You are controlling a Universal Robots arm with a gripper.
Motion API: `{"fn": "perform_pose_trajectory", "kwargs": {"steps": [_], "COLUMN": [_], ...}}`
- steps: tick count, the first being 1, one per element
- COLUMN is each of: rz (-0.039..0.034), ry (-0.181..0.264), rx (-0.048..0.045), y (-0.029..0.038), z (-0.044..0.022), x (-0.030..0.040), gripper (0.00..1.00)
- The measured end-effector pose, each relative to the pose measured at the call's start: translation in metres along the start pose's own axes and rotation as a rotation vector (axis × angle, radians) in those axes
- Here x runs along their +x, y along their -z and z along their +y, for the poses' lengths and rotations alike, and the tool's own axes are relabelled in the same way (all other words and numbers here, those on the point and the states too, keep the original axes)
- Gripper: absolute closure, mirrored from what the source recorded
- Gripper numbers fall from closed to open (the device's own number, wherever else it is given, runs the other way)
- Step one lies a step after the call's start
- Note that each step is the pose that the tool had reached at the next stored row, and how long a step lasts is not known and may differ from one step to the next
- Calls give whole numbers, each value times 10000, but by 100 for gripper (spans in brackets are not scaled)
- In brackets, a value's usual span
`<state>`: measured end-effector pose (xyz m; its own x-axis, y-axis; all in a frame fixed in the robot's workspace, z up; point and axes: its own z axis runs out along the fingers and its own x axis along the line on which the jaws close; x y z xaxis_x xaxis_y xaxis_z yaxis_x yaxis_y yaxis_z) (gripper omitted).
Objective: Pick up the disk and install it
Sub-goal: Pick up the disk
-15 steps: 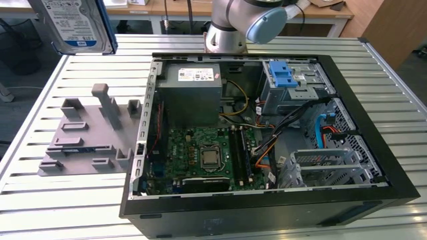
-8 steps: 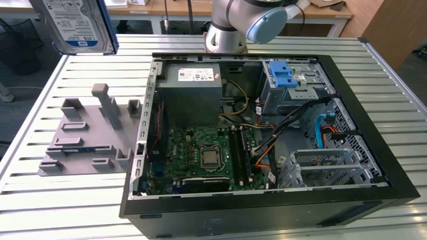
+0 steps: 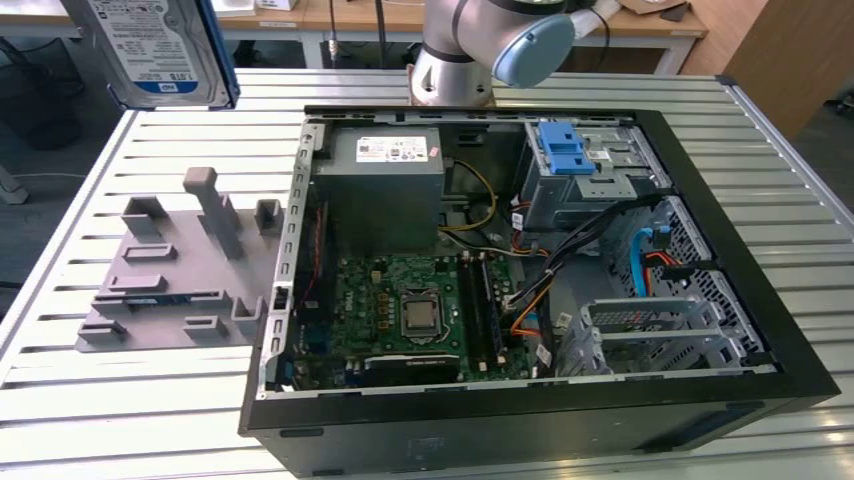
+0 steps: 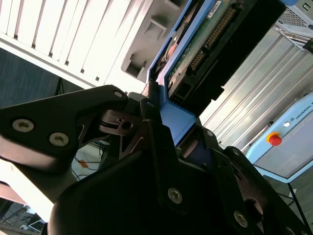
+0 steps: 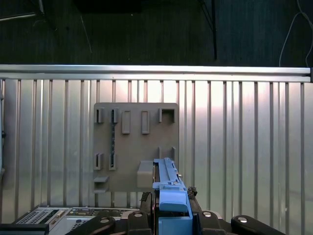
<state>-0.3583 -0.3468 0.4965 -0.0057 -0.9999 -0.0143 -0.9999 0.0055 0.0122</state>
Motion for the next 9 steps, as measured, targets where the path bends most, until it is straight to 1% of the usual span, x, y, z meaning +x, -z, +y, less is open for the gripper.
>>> {"fn": "perform_pose_trajectory", "kwargs": {"steps": [4, 9], "rz": [0, 0], "ry": [0, 0], "rx": [0, 1], "y": [0, 0], "z": [-2, -1], "x": [2, 22], "gripper": [64, 64]}}
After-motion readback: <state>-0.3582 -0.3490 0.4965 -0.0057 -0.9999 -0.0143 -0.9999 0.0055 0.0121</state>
